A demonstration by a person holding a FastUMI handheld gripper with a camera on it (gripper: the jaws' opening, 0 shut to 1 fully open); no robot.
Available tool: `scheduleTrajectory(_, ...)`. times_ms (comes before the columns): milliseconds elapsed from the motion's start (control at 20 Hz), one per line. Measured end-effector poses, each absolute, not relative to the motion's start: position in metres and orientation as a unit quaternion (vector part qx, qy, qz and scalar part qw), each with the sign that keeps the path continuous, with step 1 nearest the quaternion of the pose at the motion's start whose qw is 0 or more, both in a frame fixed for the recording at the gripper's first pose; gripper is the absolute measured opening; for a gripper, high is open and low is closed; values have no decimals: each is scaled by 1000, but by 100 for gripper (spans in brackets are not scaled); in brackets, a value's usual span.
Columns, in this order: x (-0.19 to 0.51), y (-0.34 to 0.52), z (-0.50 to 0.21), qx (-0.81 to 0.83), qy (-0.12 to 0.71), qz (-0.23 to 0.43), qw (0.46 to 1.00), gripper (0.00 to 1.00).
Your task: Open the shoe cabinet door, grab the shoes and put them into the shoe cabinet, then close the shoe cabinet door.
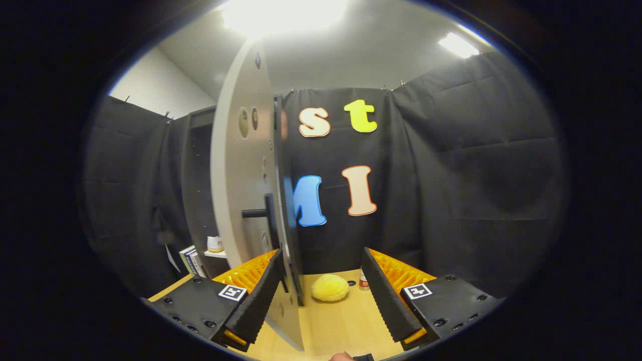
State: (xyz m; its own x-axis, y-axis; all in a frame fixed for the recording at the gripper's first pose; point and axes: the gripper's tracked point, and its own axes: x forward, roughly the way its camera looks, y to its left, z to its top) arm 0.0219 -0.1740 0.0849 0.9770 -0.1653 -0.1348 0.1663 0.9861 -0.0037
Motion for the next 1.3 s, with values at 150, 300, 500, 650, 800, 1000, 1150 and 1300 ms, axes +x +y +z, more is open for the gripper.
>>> scheduleTrajectory(150,40,-179,69,2,89,-94,992,97)
scheduleTrajectory(300,43,-181,59,5,99,-106,989,97)
scheduleTrajectory(500,43,-177,60,-15,93,-101,990,96)
scheduleTrajectory(650,43,-138,57,-7,100,-70,992,96)
scheduleTrajectory(800,44,-113,51,10,104,-37,994,96)
scheduleTrajectory(1000,49,-88,49,15,109,-10,994,96)
scheduleTrajectory(1150,54,-67,47,16,111,8,994,96)
scheduleTrajectory(1300,68,-49,46,9,107,15,994,96)
